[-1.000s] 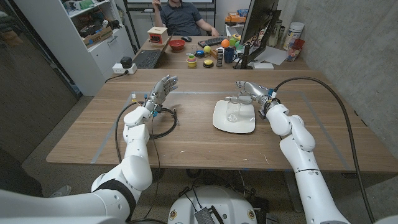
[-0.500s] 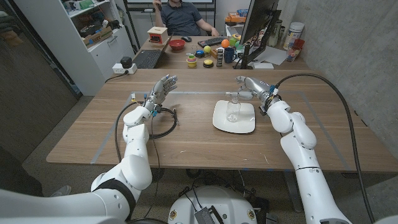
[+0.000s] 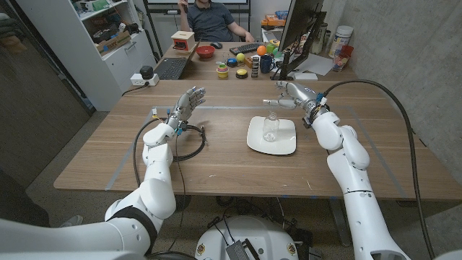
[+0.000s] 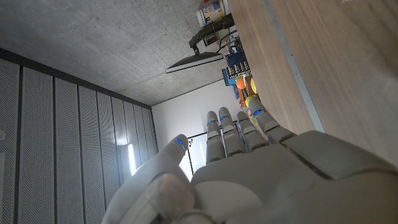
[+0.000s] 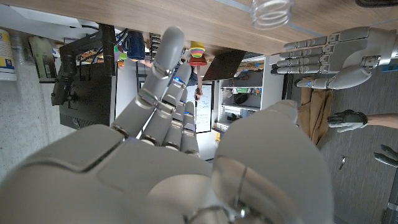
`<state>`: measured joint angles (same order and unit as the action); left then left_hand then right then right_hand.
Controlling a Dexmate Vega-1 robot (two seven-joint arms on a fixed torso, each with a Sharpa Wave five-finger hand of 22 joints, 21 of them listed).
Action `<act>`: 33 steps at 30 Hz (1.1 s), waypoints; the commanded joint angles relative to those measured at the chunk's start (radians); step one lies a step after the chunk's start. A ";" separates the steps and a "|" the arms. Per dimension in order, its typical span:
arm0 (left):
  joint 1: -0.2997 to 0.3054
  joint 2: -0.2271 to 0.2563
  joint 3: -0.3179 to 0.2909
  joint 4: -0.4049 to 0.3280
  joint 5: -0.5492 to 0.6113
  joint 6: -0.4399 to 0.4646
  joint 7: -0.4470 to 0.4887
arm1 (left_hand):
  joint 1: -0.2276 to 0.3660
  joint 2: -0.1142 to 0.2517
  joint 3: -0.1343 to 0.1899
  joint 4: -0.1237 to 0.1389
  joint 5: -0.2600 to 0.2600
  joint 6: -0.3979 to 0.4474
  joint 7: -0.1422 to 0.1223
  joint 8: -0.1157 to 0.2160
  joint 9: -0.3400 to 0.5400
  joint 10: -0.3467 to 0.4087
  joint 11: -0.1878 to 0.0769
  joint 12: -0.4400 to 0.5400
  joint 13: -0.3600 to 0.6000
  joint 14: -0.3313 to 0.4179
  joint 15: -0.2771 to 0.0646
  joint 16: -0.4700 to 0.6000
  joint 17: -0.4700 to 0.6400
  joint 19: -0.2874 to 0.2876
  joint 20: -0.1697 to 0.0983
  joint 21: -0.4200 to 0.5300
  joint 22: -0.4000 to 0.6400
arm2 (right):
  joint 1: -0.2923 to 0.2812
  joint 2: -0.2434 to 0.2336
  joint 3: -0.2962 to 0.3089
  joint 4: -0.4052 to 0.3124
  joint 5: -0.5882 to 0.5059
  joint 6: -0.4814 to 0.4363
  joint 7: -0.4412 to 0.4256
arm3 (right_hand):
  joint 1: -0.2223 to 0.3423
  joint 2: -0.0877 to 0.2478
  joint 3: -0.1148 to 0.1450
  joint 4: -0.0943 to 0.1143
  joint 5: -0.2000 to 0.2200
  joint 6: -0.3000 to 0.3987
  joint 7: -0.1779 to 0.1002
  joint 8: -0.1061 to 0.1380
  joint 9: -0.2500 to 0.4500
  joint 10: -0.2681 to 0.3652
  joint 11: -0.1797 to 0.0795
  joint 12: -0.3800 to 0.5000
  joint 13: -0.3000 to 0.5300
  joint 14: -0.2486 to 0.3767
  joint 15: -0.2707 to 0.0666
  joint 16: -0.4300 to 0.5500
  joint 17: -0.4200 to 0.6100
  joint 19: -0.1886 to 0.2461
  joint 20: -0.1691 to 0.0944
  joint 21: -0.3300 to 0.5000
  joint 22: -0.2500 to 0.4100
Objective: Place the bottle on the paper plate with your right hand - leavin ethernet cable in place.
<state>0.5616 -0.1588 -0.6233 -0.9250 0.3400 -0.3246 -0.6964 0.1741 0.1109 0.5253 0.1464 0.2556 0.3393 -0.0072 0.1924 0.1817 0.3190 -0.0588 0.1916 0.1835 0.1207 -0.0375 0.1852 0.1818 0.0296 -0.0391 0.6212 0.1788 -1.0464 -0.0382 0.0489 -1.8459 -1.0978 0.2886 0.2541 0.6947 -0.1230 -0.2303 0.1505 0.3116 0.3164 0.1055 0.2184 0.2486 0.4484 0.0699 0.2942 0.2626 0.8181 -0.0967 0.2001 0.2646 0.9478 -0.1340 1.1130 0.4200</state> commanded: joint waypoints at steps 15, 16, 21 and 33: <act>-0.008 0.001 -0.007 0.014 -0.001 -0.012 0.000 | -0.003 0.004 -0.007 0.002 0.004 -0.002 0.003 0.005 0.003 -0.004 0.001 0.005 0.003 -0.004 -0.045 0.000 0.002 0.009 -0.007 -0.005 0.003 | 0.032 0.019 0.023 -0.039 -0.010 0.019 -0.041 | -0.012 0.002 -0.020 0.001 0.012 0.016 0.003 0.011 0.003 0.015 0.002 0.007 0.001 0.019 -0.034 0.009 -0.001 0.014 -0.083 -0.005 0.007; -0.007 -0.001 -0.007 0.010 -0.001 -0.010 0.000 | -0.003 0.004 -0.007 0.002 0.004 0.000 0.002 0.006 0.003 -0.004 0.003 0.005 0.003 -0.003 -0.045 0.000 0.002 0.009 -0.007 -0.005 0.003 | 0.033 0.018 0.027 -0.036 0.004 0.027 -0.041 | -0.012 0.002 -0.020 0.001 0.012 0.017 0.003 0.011 0.003 0.015 0.001 0.007 0.001 0.020 -0.034 0.009 -0.002 0.014 -0.083 -0.005 0.007; -0.003 -0.003 -0.004 0.001 0.000 -0.010 -0.002 | -0.003 0.004 -0.007 0.002 0.004 -0.001 0.001 0.006 0.003 -0.004 0.002 0.005 0.003 -0.004 -0.045 0.000 0.002 0.009 -0.007 -0.005 0.003 | 0.028 0.017 0.033 -0.047 0.000 0.034 -0.054 | -0.017 0.005 -0.027 0.002 0.016 0.017 0.002 0.011 0.002 0.013 0.000 0.006 0.000 0.014 -0.028 0.006 -0.003 -0.004 -0.078 -0.016 0.007; 0.015 -0.016 0.001 -0.041 -0.004 0.004 0.000 | -0.004 0.003 -0.008 0.003 0.004 -0.001 0.001 0.006 0.003 -0.004 0.000 0.005 0.003 -0.003 -0.046 0.000 0.002 0.010 -0.008 -0.007 0.003 | 0.020 0.016 0.045 -0.071 0.008 0.061 -0.064 | -0.032 0.027 -0.078 -0.010 0.060 0.014 -0.005 0.011 0.000 0.009 -0.002 0.003 -0.007 -0.054 -0.009 -0.001 -0.018 -0.156 0.092 -0.251 -0.242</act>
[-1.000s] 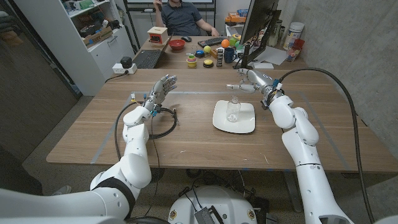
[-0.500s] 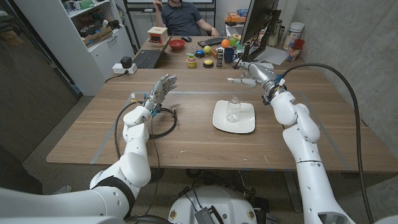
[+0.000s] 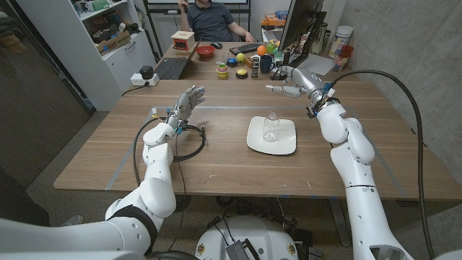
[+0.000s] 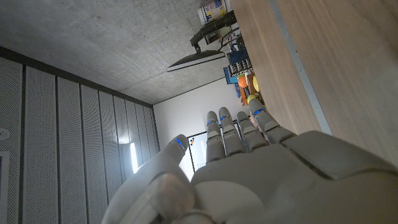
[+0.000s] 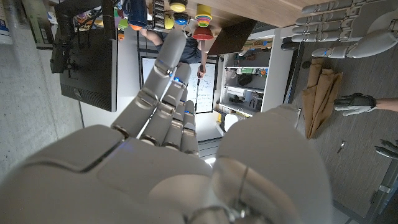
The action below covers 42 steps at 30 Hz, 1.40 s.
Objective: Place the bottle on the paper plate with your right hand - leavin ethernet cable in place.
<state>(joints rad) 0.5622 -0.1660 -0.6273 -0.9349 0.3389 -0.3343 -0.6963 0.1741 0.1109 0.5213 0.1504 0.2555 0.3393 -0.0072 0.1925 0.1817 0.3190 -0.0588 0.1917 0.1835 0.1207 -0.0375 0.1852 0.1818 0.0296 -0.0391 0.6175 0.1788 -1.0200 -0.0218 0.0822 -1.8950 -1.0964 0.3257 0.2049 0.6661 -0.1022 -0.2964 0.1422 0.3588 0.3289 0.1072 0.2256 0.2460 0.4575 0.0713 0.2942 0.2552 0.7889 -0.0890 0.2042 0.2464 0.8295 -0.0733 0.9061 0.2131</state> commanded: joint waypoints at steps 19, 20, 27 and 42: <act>0.011 -0.004 0.012 -0.022 -0.002 0.012 0.008 | -0.005 0.003 -0.006 -0.001 0.004 -0.003 0.002 0.005 0.003 -0.004 0.003 0.005 0.003 -0.002 -0.046 0.001 0.002 0.009 -0.009 -0.006 0.003 | 0.005 -0.007 0.020 -0.009 -0.020 0.062 -0.087 | -0.022 0.037 -0.027 -0.009 0.044 -0.008 0.003 -0.005 -0.006 -0.064 0.032 -0.042 -0.015 -0.356 0.092 -0.029 -0.040 -0.421 0.047 -0.336 -0.040; 0.009 -0.003 0.011 -0.019 -0.003 0.012 0.007 | -0.005 0.003 -0.006 -0.001 0.004 -0.002 0.001 0.005 0.003 -0.004 0.004 0.005 0.003 -0.002 -0.045 0.001 0.002 0.009 -0.009 -0.006 0.003 | 0.005 -0.007 0.020 -0.005 -0.021 0.065 -0.099 | -0.024 0.038 -0.027 -0.008 0.045 -0.008 0.005 -0.005 -0.006 -0.071 0.034 -0.045 -0.016 -0.363 0.094 -0.029 -0.040 -0.426 0.046 -0.340 -0.040; 0.001 0.001 0.010 -0.005 -0.003 0.004 0.010 | -0.005 0.002 -0.007 -0.001 0.004 -0.002 0.003 0.005 0.003 -0.004 0.004 0.005 0.003 -0.003 -0.044 0.000 0.002 0.010 -0.008 -0.007 0.003 | 0.009 -0.007 0.021 -0.001 -0.024 0.077 -0.130 | -0.040 0.047 -0.028 -0.005 0.048 -0.036 0.017 -0.018 -0.010 -0.136 0.038 -0.070 -0.022 -0.451 0.117 -0.031 -0.047 -0.480 0.074 -0.384 -0.038; 0.004 -0.006 0.010 -0.014 -0.004 0.004 0.011 | -0.005 0.001 -0.008 -0.001 0.004 -0.002 0.003 0.005 0.003 -0.004 0.003 0.005 0.003 -0.002 -0.045 0.000 0.002 0.010 -0.009 -0.008 0.003 | 0.009 -0.010 0.033 0.011 -0.012 0.096 -0.153 | -0.052 0.051 -0.029 -0.005 0.050 -0.068 0.019 -0.027 -0.015 -0.179 0.042 -0.082 -0.029 -0.525 0.138 -0.034 -0.052 -0.534 0.082 -0.425 -0.037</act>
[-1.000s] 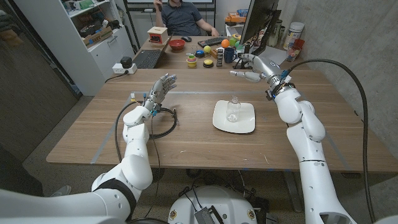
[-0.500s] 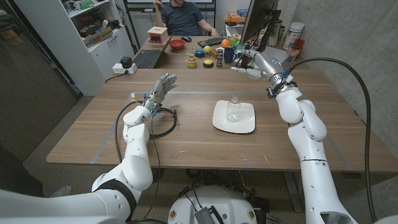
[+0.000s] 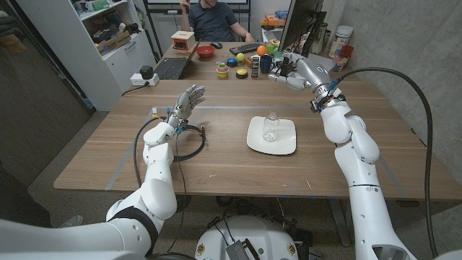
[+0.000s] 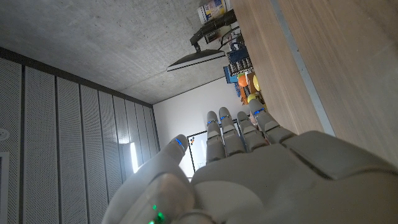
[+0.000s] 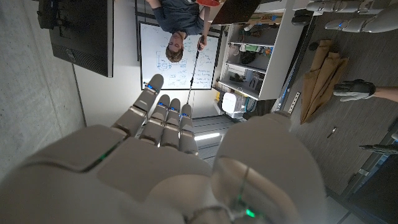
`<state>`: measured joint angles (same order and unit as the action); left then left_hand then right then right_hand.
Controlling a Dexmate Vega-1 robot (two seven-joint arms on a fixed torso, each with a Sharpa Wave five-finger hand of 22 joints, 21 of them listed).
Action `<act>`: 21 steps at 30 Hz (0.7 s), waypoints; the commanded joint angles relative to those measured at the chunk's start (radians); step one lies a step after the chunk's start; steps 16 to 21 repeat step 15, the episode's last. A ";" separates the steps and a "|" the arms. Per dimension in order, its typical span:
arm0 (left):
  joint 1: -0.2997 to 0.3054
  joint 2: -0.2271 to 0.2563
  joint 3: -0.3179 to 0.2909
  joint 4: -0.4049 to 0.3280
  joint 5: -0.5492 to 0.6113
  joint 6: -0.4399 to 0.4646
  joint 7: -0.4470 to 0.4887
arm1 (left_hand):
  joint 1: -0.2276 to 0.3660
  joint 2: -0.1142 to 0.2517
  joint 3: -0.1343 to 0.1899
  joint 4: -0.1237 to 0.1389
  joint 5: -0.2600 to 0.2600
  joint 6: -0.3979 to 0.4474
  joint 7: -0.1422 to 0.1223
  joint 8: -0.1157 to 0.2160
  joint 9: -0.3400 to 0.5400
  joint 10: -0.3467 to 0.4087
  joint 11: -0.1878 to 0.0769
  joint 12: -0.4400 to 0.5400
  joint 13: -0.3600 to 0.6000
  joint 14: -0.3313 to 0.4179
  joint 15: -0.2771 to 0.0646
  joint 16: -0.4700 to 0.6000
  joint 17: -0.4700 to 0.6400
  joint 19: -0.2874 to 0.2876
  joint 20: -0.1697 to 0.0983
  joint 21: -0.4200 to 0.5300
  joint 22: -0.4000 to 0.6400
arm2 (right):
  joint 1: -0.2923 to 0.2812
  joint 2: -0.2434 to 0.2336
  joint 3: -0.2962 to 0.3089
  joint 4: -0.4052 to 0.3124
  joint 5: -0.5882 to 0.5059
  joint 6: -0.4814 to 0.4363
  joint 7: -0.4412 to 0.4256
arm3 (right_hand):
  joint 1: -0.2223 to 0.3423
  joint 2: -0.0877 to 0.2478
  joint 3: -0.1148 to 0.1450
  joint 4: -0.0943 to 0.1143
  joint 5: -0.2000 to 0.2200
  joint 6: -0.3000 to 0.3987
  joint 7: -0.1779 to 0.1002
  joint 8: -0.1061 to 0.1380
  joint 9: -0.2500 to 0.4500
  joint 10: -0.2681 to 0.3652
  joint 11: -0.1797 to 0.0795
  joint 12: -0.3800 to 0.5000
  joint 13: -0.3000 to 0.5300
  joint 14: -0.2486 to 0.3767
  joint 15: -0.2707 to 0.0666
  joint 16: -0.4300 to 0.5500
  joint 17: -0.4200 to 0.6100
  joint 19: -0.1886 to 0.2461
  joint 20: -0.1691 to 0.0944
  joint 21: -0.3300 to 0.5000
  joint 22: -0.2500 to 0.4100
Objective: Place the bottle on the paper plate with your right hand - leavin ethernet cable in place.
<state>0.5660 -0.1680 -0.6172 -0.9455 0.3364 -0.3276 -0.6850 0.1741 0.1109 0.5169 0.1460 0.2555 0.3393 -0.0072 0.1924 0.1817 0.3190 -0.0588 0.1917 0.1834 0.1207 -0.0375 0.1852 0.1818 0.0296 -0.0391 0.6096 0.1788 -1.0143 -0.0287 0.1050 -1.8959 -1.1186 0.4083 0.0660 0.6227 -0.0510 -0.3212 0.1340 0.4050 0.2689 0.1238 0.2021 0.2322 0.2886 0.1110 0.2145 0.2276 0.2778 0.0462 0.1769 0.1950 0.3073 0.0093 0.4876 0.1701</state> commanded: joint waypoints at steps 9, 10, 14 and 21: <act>0.008 -0.015 0.003 -0.025 -0.004 -0.002 0.006 | -0.005 0.001 -0.005 0.003 0.005 -0.002 0.003 0.005 0.003 -0.004 0.001 0.005 0.003 -0.003 -0.044 0.000 0.002 0.010 -0.008 -0.002 0.003 | 0.011 -0.006 0.022 0.030 0.035 0.032 -0.024 | -0.018 0.007 -0.004 0.006 0.004 -0.010 0.003 -0.003 -0.003 -0.014 0.003 -0.002 -0.003 -0.032 0.005 -0.005 -0.001 -0.021 0.004 -0.017 0.006; 0.010 -0.017 0.003 -0.028 -0.004 -0.004 0.010 | -0.005 0.001 -0.005 0.003 0.005 -0.002 0.004 0.005 0.003 -0.004 0.003 0.005 0.003 -0.003 -0.044 0.000 0.002 0.010 -0.008 -0.002 0.003 | 0.009 -0.006 0.021 0.027 0.025 0.027 -0.027 | -0.018 0.008 -0.003 0.007 0.004 -0.010 0.002 -0.003 -0.003 -0.013 0.004 -0.001 -0.003 -0.034 0.006 -0.004 -0.001 -0.021 0.004 -0.017 0.006; 0.012 -0.020 0.006 -0.033 -0.005 -0.005 0.014 | -0.006 0.001 -0.005 0.003 0.005 -0.002 0.003 0.005 0.003 -0.004 0.002 0.005 0.003 -0.003 -0.044 0.000 0.002 0.010 -0.008 -0.002 0.004 | 0.009 -0.007 0.024 0.029 0.020 0.030 -0.041 | -0.022 0.012 -0.003 0.008 0.004 -0.010 0.003 -0.003 -0.004 -0.013 0.004 -0.001 -0.004 -0.038 0.006 -0.004 -0.002 -0.022 0.005 -0.019 0.006; 0.012 -0.021 0.006 -0.035 -0.006 -0.002 0.011 | -0.006 0.001 -0.005 0.003 0.005 -0.003 0.003 0.005 0.003 -0.004 0.002 0.005 0.003 -0.003 -0.044 0.000 0.002 0.011 -0.009 -0.002 0.004 | 0.011 -0.009 0.027 0.034 0.029 0.034 -0.037 | -0.023 0.012 -0.003 0.009 0.004 -0.009 0.003 -0.003 -0.004 -0.013 0.004 0.000 -0.004 -0.039 0.007 -0.003 -0.002 -0.022 0.004 -0.020 0.006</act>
